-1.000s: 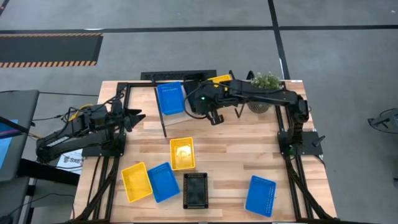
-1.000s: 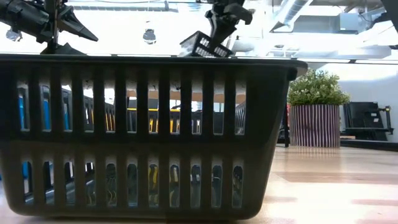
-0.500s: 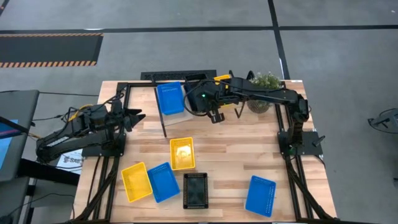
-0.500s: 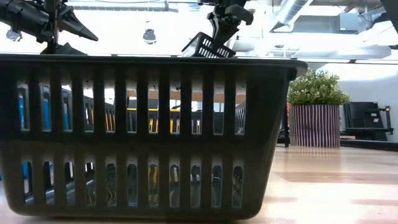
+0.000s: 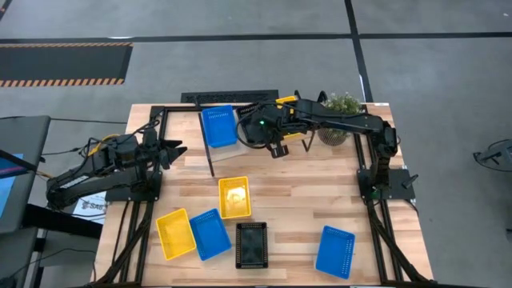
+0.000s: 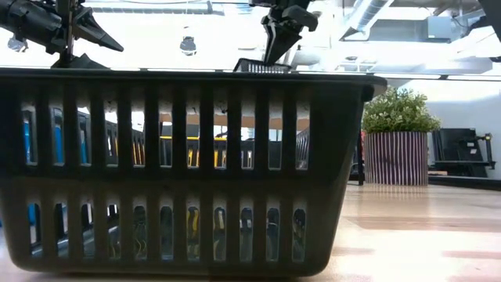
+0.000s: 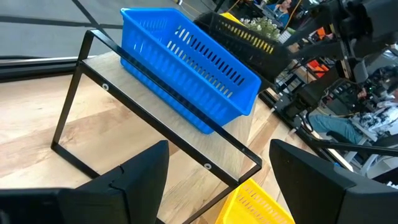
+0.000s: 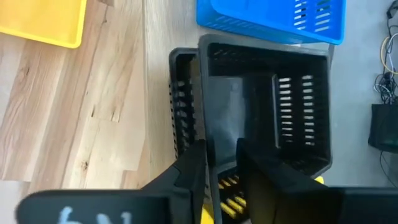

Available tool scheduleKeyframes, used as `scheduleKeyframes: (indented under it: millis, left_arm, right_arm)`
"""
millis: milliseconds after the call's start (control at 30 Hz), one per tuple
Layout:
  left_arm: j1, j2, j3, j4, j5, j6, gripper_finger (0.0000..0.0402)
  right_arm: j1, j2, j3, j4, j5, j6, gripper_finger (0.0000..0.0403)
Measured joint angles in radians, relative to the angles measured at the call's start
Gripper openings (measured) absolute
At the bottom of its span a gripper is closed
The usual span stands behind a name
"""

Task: Stack baskets on shelf by color
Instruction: Stack the top black bin on the black bin on the shelf

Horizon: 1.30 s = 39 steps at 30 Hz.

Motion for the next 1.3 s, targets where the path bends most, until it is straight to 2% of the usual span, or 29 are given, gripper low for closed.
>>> scheduleKeyframes:
  millis: [267, 500, 700, 800, 967, 1300]
  left_arm:
    - [0.000, 0.000, 0.000, 0.000, 0.000, 0.000, 0.0265]
    - [0.000, 0.000, 0.000, 0.000, 0.000, 0.000, 0.0265]
    - [0.000, 0.000, 0.000, 0.000, 0.000, 0.000, 0.0265]
    - [0.000, 0.000, 0.000, 0.000, 0.000, 0.000, 0.0265]
    - [0.000, 0.000, 0.000, 0.000, 0.000, 0.000, 0.0265]
    - [0.000, 0.000, 0.000, 0.000, 0.000, 0.000, 0.0265]
  right_arm:
    - [0.007, -0.002, 0.016, -0.021, 0.045, 0.012, 0.0167]
    - [0.039, -0.012, 0.167, -0.097, 0.046, 0.150, 0.0194]
    - [0.030, -0.005, 0.162, -0.060, 0.048, 0.318, 0.0185]
    - [0.029, 0.005, 0.115, -0.062, 0.050, 0.364, 0.0174]
    - [0.030, 0.006, 0.019, -0.036, 0.050, 0.372, 0.0160]
    - [0.026, 0.006, -0.037, -0.004, 0.051, 0.377, 0.0152]
